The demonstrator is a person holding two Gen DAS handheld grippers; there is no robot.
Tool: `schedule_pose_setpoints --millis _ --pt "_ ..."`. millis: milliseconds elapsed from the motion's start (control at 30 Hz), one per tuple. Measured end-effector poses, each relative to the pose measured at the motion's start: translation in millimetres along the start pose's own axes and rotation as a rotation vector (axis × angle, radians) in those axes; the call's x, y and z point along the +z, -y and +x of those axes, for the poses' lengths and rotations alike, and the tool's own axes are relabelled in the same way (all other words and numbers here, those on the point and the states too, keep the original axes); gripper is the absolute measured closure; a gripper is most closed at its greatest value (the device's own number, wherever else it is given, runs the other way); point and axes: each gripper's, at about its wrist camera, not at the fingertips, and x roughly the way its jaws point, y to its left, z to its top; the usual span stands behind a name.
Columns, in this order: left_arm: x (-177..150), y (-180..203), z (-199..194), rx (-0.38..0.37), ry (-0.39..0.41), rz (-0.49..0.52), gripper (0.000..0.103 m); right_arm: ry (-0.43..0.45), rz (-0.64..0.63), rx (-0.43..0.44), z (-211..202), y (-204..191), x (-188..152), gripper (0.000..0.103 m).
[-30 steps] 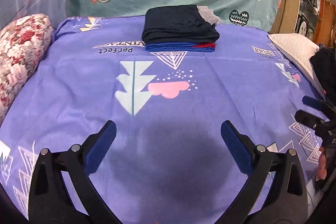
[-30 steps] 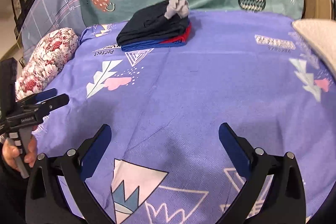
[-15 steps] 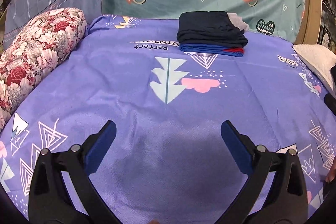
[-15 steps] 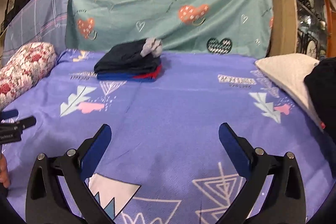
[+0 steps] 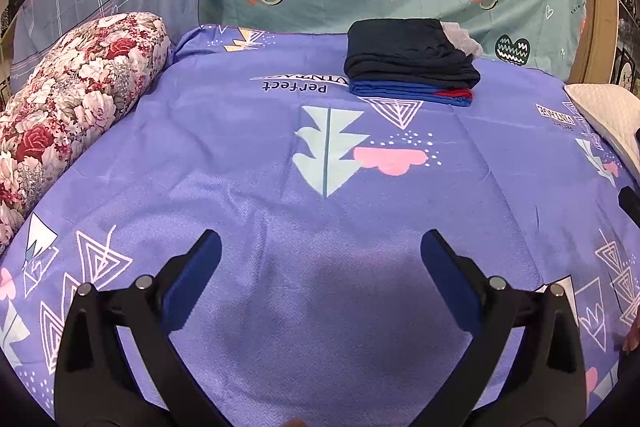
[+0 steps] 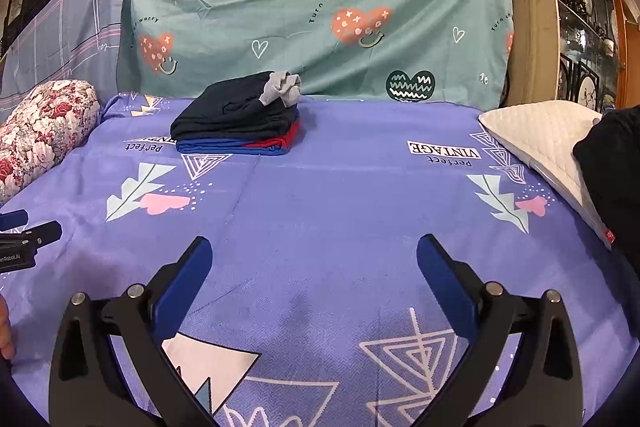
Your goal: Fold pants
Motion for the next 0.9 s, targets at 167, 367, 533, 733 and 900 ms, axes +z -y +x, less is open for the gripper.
schedule_pose_setpoints --millis 167,367,533,733,900 --pt "3.2 0.4 1.1 0.014 0.020 0.012 0.002 -0.013 0.004 0.003 1.9 0.2 0.1 0.001" --pt "12.2 0.7 -2.5 0.077 0.127 0.062 0.002 -0.027 0.010 0.005 3.9 0.8 0.5 0.001" --pt "11.6 -4.7 -7.3 0.005 0.171 0.033 0.002 -0.035 0.016 0.007 5.2 1.4 0.4 0.001" --pt "9.8 -2.9 -6.6 0.038 0.175 0.049 0.002 -0.039 0.020 0.013 5.5 2.2 0.0 0.001" --pt "7.8 -2.7 -4.0 0.060 0.153 0.044 0.002 -0.041 0.025 0.016 5.2 2.6 -0.3 0.001"
